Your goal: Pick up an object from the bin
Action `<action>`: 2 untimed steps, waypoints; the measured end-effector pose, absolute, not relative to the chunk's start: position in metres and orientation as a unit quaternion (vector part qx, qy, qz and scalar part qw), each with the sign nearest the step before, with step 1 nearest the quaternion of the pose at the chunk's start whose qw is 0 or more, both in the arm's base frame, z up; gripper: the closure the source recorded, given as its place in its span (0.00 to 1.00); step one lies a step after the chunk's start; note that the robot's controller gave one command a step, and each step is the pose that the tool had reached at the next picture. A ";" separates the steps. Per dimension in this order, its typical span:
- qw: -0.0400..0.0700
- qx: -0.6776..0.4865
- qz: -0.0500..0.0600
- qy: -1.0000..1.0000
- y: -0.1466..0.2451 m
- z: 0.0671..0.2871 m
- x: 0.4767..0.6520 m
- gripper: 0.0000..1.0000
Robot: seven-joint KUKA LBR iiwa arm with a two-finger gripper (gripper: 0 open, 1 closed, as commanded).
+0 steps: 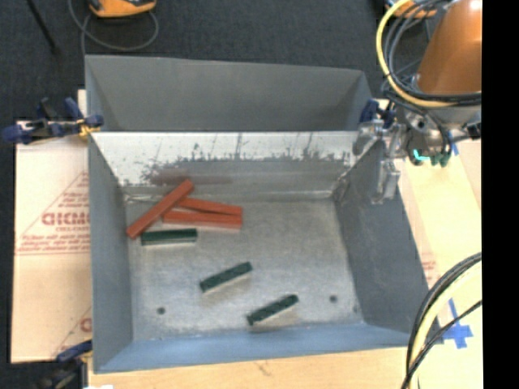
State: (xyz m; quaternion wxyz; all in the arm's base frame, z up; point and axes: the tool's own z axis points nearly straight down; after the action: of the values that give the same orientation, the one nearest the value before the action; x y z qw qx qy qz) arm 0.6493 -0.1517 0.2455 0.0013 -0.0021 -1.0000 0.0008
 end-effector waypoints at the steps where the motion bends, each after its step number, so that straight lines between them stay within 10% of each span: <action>1: 0.001 -0.204 -0.001 -0.979 -0.064 0.068 0.639 0.00; 2: -0.003 -0.263 -0.003 -0.965 0.061 0.102 0.649 0.00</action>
Offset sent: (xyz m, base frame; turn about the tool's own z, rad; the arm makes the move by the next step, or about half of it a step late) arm -0.0099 0.0867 -0.1755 0.4088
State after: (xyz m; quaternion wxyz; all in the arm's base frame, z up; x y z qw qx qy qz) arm 0.6486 0.0606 0.1022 -0.0027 -0.2633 -0.9647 -0.0028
